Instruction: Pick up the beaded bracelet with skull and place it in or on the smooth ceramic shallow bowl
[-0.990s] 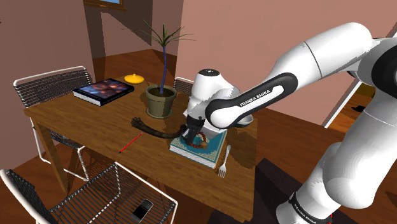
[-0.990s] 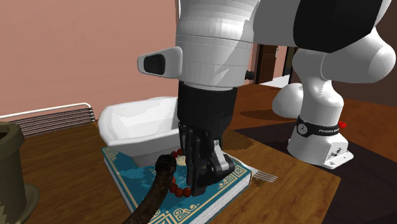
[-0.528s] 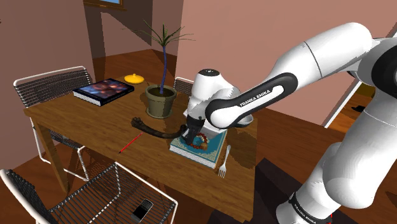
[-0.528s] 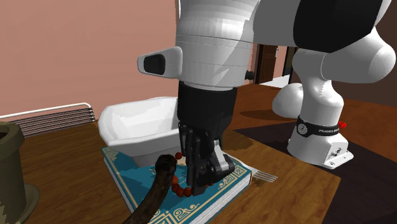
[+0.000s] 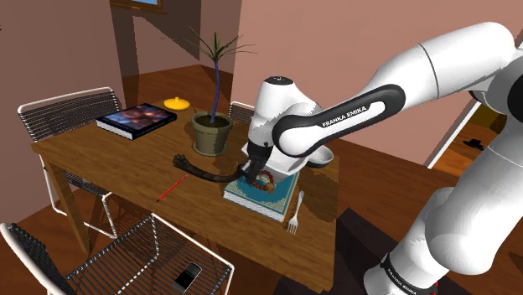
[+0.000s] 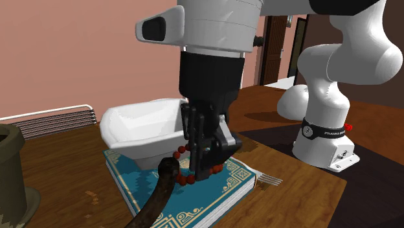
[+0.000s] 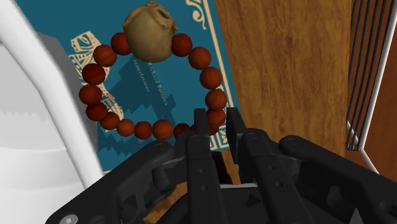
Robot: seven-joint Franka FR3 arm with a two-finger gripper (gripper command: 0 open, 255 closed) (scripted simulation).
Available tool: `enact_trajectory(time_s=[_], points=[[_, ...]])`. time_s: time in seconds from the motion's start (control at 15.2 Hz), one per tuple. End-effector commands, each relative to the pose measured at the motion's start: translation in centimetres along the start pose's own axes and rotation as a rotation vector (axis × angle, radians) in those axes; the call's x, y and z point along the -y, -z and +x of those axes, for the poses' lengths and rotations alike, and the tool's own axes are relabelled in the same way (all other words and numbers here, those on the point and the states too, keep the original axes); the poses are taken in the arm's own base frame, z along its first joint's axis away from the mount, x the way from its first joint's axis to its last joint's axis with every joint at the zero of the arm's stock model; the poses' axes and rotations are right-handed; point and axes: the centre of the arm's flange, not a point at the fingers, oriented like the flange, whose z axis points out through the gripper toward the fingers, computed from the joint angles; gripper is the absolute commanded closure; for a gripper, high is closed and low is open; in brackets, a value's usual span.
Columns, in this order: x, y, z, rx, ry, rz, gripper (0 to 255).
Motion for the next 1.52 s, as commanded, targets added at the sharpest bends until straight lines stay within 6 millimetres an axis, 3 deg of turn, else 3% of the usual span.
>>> enact_trajectory(time_s=[0.0, 0.4, 0.46, 0.53, 0.86, 1.45], points=[[-0.1, 1.0, 0.1, 0.000, -0.001, 0.000, 255], [-0.3, 4.2, 0.4, 0.000, -0.001, 0.000, 255], [-0.3, 3.6, 0.3, 0.000, -0.001, 0.000, 255], [-0.3, 3.6, 0.3, 0.000, -0.001, 0.000, 0], [2.9, -1.3, -0.2, 0.024, -0.067, 0.047, 0], [3.1, -5.3, -0.3, 0.024, -0.067, 0.047, 0]])
